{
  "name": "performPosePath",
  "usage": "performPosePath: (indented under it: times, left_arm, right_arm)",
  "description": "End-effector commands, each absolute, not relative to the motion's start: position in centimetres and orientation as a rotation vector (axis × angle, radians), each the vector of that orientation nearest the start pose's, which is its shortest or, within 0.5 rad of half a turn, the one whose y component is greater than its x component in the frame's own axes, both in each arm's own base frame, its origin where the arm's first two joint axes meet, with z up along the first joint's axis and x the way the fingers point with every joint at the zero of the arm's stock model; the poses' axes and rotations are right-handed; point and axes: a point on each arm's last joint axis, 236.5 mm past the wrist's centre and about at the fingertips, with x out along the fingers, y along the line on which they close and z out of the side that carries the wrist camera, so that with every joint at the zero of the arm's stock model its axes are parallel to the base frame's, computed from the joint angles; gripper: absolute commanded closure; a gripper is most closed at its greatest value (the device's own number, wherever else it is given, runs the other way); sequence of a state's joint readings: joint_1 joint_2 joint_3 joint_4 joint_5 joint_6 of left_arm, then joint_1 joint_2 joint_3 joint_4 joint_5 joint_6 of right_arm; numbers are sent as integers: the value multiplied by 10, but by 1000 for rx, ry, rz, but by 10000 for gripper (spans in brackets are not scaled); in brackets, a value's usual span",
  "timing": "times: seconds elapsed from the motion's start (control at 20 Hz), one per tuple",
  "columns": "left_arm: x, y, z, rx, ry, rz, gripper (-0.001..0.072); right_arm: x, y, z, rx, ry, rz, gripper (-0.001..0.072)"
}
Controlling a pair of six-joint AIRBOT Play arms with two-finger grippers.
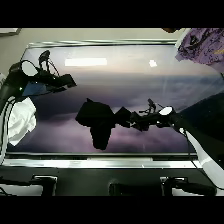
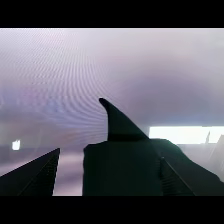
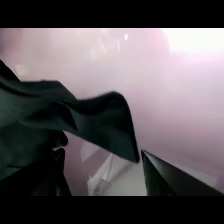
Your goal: Fold the clothes and pants, and hang the long-sleeved shirts on hangers.
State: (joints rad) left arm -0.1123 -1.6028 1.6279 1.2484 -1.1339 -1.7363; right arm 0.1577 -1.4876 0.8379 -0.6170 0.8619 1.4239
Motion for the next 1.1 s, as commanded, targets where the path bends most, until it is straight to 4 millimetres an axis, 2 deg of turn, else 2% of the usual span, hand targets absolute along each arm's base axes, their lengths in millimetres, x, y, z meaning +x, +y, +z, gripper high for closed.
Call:
performPosePath:
  times: [0.0,0.2,0.25,0.35,0.4,0.5,0.65,0.8,0.9,1.05]
  left_arm:
    - [496,-119,45,-364,1153,-176,32]
    - [498,-116,30,-389,1186,-150,30]
    - [498,-116,26,-391,1193,-147,30]
    - [498,-115,19,-392,1207,-143,30]
    - [498,-115,15,-392,1214,-142,30]
    - [498,-116,9,-395,1226,-142,30]
    - [499,-115,0,-393,1241,-138,30]
    - [500,-113,-23,-396,1280,-128,30]
    - [502,-122,-40,-437,1307,-148,30]
    - [501,-154,-55,-487,1333,-269,36]
  right_arm:
    - [341,204,-103,808,1451,330,171]
    - [337,209,-103,820,1470,352,251]
    - [337,209,-103,819,1472,354,339]
    - [336,209,-102,820,1474,356,397]
    - [336,210,-102,820,1476,358,471]
    - [335,210,-102,806,1471,371,664]
    - [334,209,-99,800,1474,380,684]
    - [331,205,-89,740,1460,397,684]
    - [328,202,-82,702,1450,409,684]
    - [326,198,-76,685,1449,395,684]
